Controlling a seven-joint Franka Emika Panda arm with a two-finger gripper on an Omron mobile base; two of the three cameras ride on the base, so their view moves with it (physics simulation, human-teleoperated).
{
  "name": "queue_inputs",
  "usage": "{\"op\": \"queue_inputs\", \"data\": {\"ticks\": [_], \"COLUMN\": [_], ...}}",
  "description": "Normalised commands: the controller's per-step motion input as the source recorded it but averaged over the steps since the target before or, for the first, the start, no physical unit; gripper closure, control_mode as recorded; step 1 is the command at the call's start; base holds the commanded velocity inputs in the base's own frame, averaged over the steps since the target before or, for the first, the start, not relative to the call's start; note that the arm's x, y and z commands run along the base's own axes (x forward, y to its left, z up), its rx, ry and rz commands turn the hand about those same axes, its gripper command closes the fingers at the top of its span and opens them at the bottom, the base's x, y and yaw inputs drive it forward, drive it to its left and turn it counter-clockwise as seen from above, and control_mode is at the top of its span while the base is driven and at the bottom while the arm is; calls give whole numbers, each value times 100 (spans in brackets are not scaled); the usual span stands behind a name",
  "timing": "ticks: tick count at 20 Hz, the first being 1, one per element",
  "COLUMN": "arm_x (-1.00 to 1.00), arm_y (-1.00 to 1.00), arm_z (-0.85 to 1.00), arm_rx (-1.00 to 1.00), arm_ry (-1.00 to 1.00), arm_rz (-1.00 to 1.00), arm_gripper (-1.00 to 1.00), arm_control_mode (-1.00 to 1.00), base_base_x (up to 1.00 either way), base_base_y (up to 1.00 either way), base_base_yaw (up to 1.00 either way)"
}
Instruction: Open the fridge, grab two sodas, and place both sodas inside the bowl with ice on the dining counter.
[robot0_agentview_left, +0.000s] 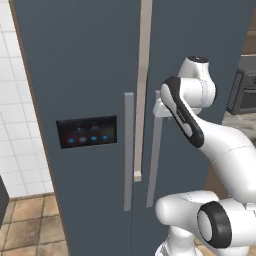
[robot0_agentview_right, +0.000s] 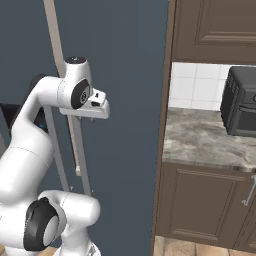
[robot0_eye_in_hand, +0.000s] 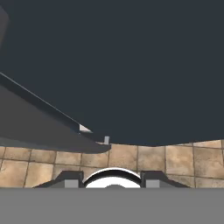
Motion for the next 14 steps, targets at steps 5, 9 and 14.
{"op": "queue_inputs", "data": {"ticks": [5, 9, 14], "arm_x": [0, 0, 0], "arm_y": [0, 0, 0], "arm_z": [0, 0, 0], "arm_rx": [0, 0, 0], "arm_ry": [0, 0, 0], "arm_rz": [0, 0, 0], "arm_gripper": [-100, -100, -100], "arm_control_mode": [100, 100, 100], "base_base_x": [-18, -25, -43], "base_base_y": [4, 26, 31], "base_base_yaw": [0, -1, 0]}}
